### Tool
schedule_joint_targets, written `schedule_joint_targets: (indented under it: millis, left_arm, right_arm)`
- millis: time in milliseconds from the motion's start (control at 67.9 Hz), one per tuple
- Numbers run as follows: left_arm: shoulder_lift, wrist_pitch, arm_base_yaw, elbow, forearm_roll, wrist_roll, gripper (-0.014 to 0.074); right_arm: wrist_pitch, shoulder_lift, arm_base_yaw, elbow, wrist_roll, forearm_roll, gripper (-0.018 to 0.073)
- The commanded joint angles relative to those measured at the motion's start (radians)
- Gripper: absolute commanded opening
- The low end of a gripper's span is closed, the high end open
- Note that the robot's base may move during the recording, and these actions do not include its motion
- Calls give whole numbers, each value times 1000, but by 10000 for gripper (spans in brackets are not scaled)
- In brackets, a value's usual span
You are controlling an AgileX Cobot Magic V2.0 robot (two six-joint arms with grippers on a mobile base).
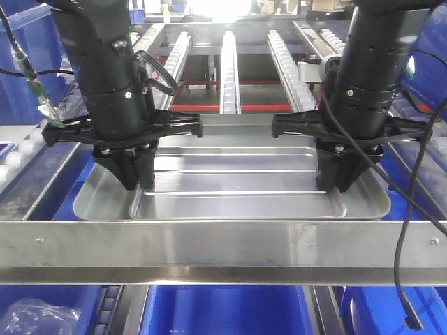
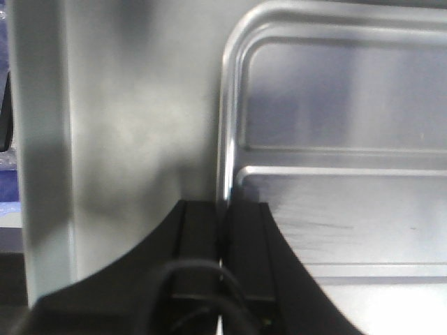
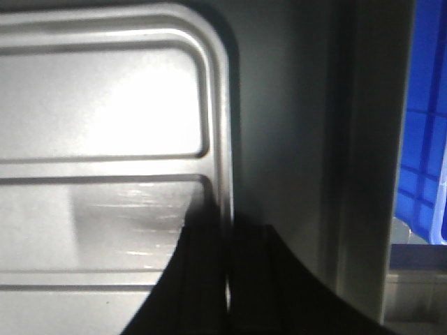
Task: Grab silver tray and place in blue box
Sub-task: 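Close both grippers on the tray's opposite rims, then lift the tray with both grippers and pull it toward the robot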
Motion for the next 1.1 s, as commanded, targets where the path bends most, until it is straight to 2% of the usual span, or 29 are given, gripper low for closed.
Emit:
schedule_joint_targets:
  millis: [0,221,501,678,943,1090]
  left_arm:
    - [-48,-17,-7,-28,6,-5,-100]
    - [-48,-16,-7,-42,6,-5,-100]
    - [-76,115,-7,-144,13,-5,-100]
    - [-138,181,-11,-147,11,-5,-100]
    - [-237,208,-70,-124,22,-11,-100]
    - [-291,220,-117,-47,64,-113,-100]
  right_arm:
    - [-11,-40,-2,-24,-3,-17,50]
    - [-1,-44,-2,-26,-3,-1,50]
    - [12,-134,-2,-26,39,-1,57]
    - [74,-227,4,-25,109,-1,57]
    - [132,-316,95,2,181,-21,57]
    - [175,-359,152,31,259,-101,57]
